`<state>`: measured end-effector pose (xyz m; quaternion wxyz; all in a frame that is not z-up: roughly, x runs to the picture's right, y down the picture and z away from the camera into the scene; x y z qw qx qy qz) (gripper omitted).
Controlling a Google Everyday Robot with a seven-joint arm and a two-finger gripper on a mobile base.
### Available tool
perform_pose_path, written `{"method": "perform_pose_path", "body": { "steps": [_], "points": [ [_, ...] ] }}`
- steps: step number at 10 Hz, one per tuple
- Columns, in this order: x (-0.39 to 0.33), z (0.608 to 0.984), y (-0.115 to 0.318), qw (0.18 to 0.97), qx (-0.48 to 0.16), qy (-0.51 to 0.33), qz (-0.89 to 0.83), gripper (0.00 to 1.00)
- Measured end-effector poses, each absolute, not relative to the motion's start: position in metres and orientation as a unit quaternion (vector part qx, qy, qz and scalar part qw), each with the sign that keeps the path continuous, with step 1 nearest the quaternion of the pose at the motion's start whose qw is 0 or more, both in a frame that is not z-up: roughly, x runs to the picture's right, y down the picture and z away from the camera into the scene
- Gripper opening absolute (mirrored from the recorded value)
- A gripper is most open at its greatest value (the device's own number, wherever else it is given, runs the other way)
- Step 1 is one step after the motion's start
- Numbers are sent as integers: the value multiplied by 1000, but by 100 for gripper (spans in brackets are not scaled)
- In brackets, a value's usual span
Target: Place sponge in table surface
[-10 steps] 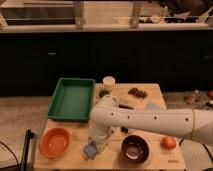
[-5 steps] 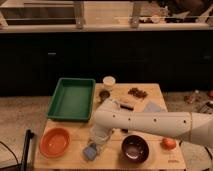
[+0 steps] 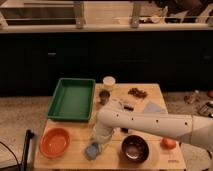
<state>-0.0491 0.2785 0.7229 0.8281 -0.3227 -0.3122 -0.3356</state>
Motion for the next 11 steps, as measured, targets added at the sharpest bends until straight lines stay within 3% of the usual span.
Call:
{"method": "perform_pose_path", "body": {
  "steps": [11],
  "points": [
    [-43,719,251,834,-307,-319,-330,80]
  ]
}}
